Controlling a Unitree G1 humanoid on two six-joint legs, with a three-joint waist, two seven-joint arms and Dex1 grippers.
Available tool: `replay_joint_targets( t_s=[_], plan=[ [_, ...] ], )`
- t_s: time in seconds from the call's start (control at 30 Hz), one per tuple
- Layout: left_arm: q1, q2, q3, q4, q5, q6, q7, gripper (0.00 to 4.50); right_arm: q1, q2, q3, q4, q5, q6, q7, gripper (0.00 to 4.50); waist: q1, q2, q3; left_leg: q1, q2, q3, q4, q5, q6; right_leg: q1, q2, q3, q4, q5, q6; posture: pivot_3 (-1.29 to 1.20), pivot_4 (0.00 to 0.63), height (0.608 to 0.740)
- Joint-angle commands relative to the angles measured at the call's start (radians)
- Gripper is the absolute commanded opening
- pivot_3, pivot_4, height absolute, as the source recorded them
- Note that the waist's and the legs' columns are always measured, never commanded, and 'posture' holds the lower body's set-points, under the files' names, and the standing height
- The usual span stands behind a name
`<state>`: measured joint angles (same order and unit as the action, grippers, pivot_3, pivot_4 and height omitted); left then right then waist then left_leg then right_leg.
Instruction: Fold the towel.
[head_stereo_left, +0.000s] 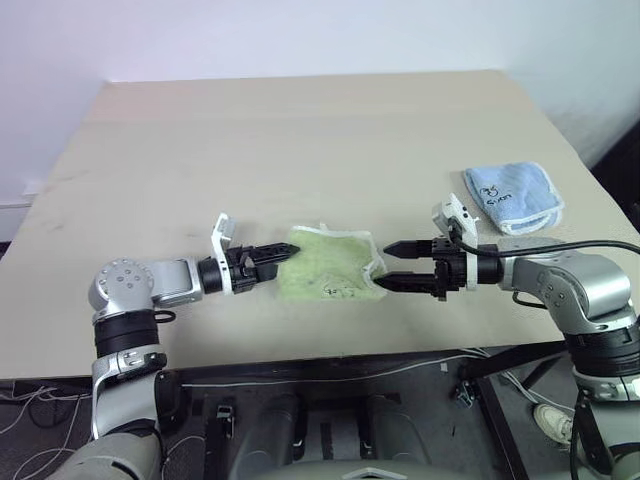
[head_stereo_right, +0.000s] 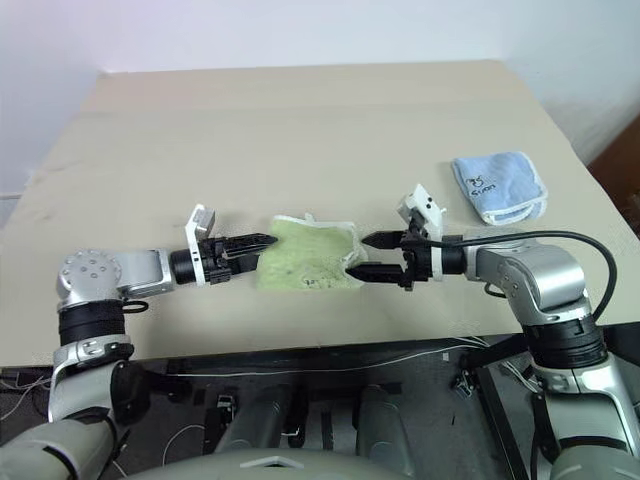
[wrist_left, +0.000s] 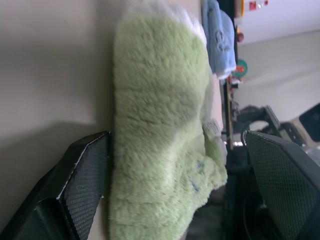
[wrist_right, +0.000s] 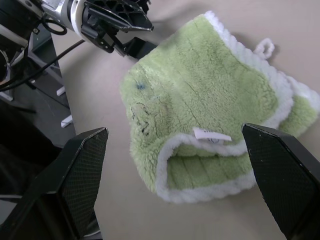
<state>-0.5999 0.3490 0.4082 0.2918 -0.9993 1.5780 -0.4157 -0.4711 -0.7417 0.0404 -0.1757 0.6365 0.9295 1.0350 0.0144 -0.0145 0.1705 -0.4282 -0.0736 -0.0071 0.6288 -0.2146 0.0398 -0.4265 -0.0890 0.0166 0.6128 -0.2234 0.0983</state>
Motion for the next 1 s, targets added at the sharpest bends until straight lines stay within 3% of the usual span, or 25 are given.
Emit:
replay_joint_targets(
  t_s=[0.03,0.33,0.53,0.67,1.0],
  plan=[
    [-0.024,0.021,-0.07,0.003,-0.017,0.036,-0.061,4.47,0.017,-0.013,-0.025,-0.048,0.002,-0.013,-0.018,4.5,0.0,0.0,0.0,-0.001,0.0,0.0,0.0,0.0,0.0,0.0,0.0,0.0,0.0,0.0,0.0,0.0,0.15,0.74],
    [-0.108,-0.01,-0.101,0.081,0.046,0.01,-0.086,4.47,0.048,0.002,-0.032,-0.057,-0.019,-0.037,-0.079,4.5,-0.002,0.0,0.0,-0.002,0.0,0.0,-0.001,0.0,0.0,-0.002,0.0,0.0,0.0,0.0,0.0,0.0,0.15,0.74],
    [-0.083,-0.018,-0.15,0.047,0.074,-0.004,-0.118,4.47,0.053,0.011,-0.035,-0.047,-0.034,-0.054,-0.111,4.5,-0.002,0.0,0.0,-0.003,0.0,0.0,0.0,0.0,0.0,-0.003,0.0,0.0,0.0,0.0,0.0,0.0,0.15,0.74],
    [-0.067,-0.002,-0.155,0.039,0.085,-0.049,-0.161,3.64,0.055,0.009,-0.034,-0.048,-0.031,-0.057,-0.114,4.5,-0.002,0.0,0.0,-0.003,0.0,0.0,0.0,0.0,0.0,-0.003,0.0,0.0,0.0,0.0,-0.001,0.0,0.15,0.74],
    [-0.037,0.04,-0.207,-0.026,0.076,-0.072,-0.28,0.25,0.049,0.035,-0.022,-0.031,-0.051,-0.076,-0.143,4.5,-0.003,0.0,0.0,-0.003,0.0,0.0,-0.001,0.0,0.0,-0.003,0.0,0.0,0.0,-0.001,-0.003,0.0,0.15,0.74]
  ],
)
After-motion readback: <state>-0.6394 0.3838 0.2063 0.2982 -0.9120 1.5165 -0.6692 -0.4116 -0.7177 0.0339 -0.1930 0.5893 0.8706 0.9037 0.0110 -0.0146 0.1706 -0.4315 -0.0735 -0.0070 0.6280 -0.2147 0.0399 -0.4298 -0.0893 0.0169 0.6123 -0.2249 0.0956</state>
